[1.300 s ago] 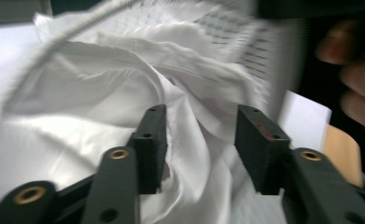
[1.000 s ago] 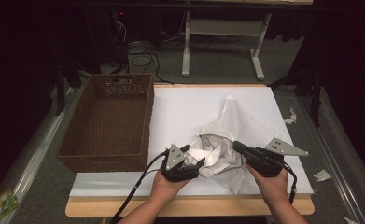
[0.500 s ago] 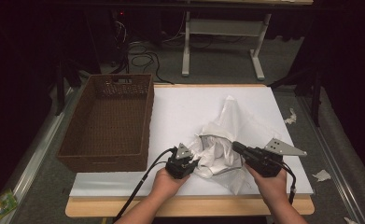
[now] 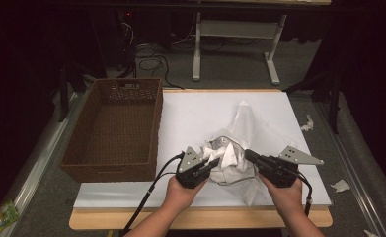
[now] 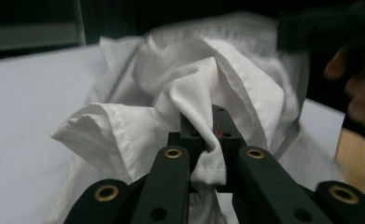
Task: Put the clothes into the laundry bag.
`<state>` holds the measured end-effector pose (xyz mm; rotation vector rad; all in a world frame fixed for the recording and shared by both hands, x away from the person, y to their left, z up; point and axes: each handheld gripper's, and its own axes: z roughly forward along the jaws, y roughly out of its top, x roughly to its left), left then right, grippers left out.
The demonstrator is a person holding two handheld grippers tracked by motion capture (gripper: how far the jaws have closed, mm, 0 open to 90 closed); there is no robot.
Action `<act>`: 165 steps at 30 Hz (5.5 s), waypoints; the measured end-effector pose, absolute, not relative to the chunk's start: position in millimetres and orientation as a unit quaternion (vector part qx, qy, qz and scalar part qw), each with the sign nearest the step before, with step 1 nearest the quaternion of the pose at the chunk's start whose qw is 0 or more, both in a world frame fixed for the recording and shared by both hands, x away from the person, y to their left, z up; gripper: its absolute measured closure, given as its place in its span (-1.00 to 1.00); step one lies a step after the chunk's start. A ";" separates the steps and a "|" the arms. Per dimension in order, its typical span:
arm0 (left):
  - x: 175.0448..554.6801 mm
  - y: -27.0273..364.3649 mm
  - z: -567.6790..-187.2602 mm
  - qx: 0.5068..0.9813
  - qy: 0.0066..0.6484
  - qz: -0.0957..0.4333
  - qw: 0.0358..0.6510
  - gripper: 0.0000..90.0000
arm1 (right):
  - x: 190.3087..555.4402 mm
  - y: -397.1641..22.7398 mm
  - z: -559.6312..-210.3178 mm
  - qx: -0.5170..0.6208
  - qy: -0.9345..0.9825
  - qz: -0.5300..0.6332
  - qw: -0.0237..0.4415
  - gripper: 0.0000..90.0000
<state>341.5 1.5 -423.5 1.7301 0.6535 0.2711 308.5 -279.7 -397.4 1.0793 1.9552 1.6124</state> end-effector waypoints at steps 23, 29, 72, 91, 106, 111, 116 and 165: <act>398.4 -109.5 -464.0 0.740 0.345 0.163 0.554 0.90 | 302.1 -289.2 -377.2 0.377 0.663 0.618 0.191 1.00; 413.2 -105.1 -465.9 0.739 0.366 0.186 0.535 0.82 | 298.3 -294.2 -373.8 0.370 0.654 0.633 0.186 1.00; 399.3 -121.0 -466.9 0.756 0.344 0.163 0.532 0.79 | 298.8 -293.4 -380.3 0.379 0.649 0.635 0.179 1.00; 344.6 -21.2 -449.0 0.770 0.302 0.102 0.553 0.04 | 300.0 -287.8 -386.1 0.383 0.663 0.617 0.181 1.00; 381.8 -93.5 -463.4 0.783 0.341 0.119 0.507 0.95 | 300.6 -291.0 -386.8 0.384 0.662 0.617 0.182 1.00; 380.3 -90.0 -462.3 0.794 0.328 0.119 0.498 0.75 | 301.4 -294.1 -388.1 0.386 0.661 0.617 0.180 1.00; 358.4 -40.4 -450.9 0.792 0.312 0.135 0.507 0.30 | 300.7 -292.2 -388.5 0.386 0.663 0.615 0.181 1.00; 340.9 38.2 -469.1 0.777 0.324 0.179 0.510 0.88 | 351.6 -286.4 -477.4 0.522 0.754 0.367 0.155 0.22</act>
